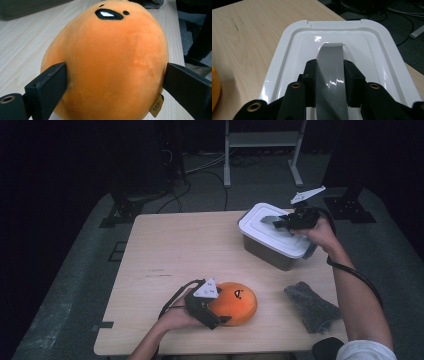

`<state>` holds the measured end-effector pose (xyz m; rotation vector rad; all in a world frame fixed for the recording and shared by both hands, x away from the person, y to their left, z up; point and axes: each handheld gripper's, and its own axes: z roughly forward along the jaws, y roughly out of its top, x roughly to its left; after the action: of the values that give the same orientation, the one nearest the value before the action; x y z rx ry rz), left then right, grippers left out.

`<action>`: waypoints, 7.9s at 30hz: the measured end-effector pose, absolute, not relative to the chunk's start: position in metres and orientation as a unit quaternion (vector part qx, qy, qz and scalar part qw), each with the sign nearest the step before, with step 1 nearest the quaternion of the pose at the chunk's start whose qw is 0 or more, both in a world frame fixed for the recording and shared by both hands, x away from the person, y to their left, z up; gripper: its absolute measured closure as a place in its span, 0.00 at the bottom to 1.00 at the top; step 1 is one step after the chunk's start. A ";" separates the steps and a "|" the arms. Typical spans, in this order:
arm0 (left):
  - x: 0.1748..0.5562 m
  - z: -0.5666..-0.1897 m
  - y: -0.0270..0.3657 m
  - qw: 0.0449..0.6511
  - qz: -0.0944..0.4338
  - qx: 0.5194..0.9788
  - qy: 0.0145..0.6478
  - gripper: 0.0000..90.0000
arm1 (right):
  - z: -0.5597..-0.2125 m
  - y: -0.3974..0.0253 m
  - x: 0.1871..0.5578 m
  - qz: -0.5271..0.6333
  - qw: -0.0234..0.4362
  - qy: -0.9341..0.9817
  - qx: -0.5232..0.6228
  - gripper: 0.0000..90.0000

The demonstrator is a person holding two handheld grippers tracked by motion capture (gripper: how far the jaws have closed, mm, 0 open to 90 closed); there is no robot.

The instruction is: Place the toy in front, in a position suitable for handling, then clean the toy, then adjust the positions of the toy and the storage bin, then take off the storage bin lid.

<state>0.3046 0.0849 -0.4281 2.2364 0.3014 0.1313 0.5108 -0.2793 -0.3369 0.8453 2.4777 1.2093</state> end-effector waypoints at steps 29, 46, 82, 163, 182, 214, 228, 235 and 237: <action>0.303 -0.430 0.082 0.423 0.061 0.896 0.121 0.03 | -0.335 -0.215 0.481 0.416 0.102 0.876 0.222 0.73; 0.301 -0.430 0.083 0.418 0.064 0.898 0.123 0.03 | -0.335 -0.200 0.476 0.412 0.105 0.880 0.213 0.73; 0.297 -0.431 0.086 0.410 0.074 0.901 0.124 0.03 | -0.334 -0.147 0.476 0.411 0.084 0.896 0.147 0.73; 0.298 -0.432 0.090 0.411 0.069 0.900 0.130 0.03 | -0.310 -0.356 0.416 0.421 0.165 0.841 0.297 0.73; 0.298 -0.432 0.089 0.410 0.068 0.900 0.130 0.03 | -0.365 -0.398 0.409 0.401 0.145 0.829 0.362 0.73; 0.298 -0.432 0.090 0.410 0.068 0.900 0.130 0.03 | -0.450 -0.360 0.420 0.402 0.090 0.836 0.363 0.73; 0.298 -0.431 0.091 0.409 0.068 0.901 0.128 0.03 | -0.431 -0.355 0.417 0.410 0.098 0.832 0.360 0.49; 0.299 -0.429 0.092 0.412 0.065 0.899 0.129 0.03 | -0.404 -0.347 0.410 0.432 0.111 0.830 0.335 0.44; 0.299 -0.429 0.093 0.413 0.066 0.899 0.129 0.03 | -0.394 -0.342 0.406 0.440 0.115 0.830 0.324 0.41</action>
<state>0.2992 0.0925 -0.4286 2.2618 0.3236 0.1651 0.4063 -0.3422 -0.3941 0.9490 2.4319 1.2900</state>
